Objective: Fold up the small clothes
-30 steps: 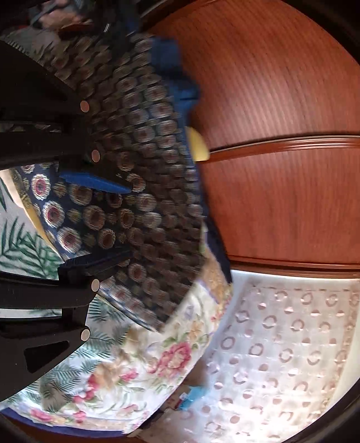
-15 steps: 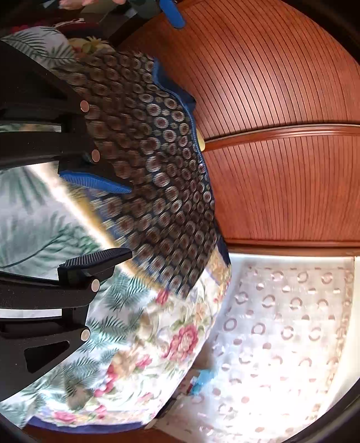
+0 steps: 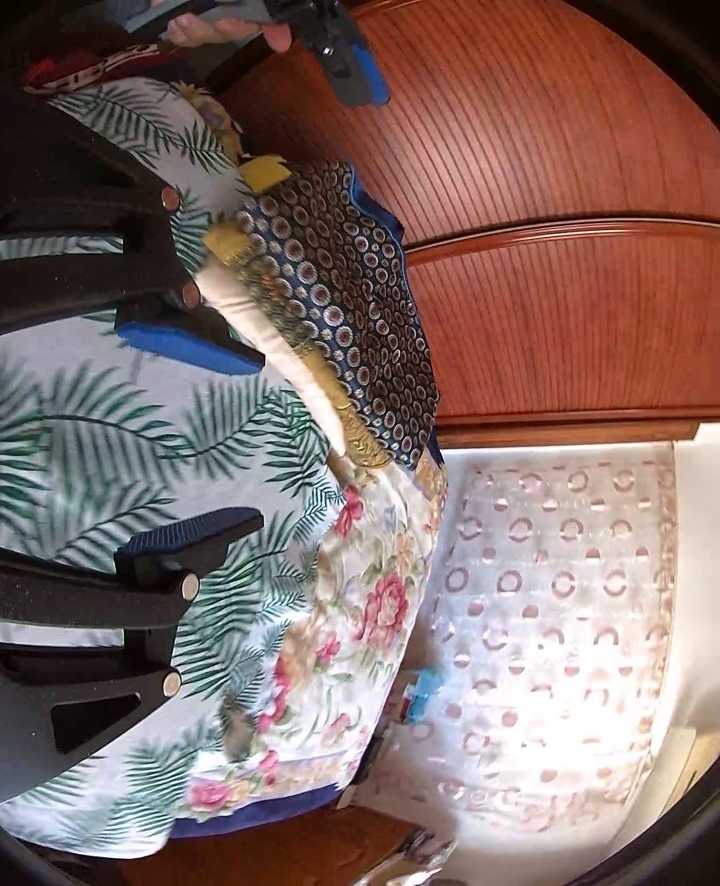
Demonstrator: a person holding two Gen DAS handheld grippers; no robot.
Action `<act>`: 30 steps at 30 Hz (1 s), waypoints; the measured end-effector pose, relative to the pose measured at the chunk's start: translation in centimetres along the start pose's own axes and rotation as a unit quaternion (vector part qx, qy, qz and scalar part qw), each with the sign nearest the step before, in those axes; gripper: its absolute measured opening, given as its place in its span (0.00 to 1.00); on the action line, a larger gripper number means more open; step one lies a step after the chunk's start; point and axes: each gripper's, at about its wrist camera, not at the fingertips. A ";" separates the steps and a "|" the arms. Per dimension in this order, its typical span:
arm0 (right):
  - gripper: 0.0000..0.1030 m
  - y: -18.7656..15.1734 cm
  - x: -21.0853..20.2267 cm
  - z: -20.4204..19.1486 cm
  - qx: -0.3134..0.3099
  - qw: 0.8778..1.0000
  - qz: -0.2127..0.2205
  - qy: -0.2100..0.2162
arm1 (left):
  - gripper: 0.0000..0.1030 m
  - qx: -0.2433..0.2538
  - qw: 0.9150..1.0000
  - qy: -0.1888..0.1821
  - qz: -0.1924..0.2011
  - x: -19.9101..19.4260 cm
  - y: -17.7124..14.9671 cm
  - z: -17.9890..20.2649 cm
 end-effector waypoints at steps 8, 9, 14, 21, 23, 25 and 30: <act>0.71 -5.1 -6.0 -1.2 0.042 0.998 0.015 -0.037 | 0.85 0.030 0.999 -0.020 -0.010 -0.1 -1.1 3.8; 0.71 -5.6 -6.7 -1.4 0.048 0.998 0.019 -0.042 | 0.84 0.034 0.999 -0.020 -0.009 -0.3 -1.5 4.4; 0.71 -7.6 -9.1 -2.2 0.077 0.994 0.025 -0.068 | 0.84 0.048 0.998 -0.039 -0.028 -0.2 -2.4 6.8; 0.71 -10.0 -12.5 -3.8 0.101 0.990 0.033 -0.088 | 0.85 0.053 0.997 -0.044 -0.039 -0.7 -3.0 9.3; 0.71 -10.4 -13.4 -4.4 0.105 0.989 0.037 -0.096 | 0.85 0.057 0.997 -0.047 -0.032 -1.2 -2.9 9.8; 0.71 -10.7 -14.0 -4.8 0.111 0.987 0.041 -0.105 | 0.85 0.061 0.997 -0.045 -0.028 -1.8 -2.5 10.4; 0.71 -11.8 -15.7 -5.8 0.123 0.983 0.054 -0.121 | 0.84 0.062 0.997 -0.048 -0.020 -2.9 -1.3 11.5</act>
Point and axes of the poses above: each gripper's, at about its wrist camera, not at the fingertips, and x roughly the way its jaws point, z to its right, y to its top, and after that the axes turned 12 degrees about -z, right-handed
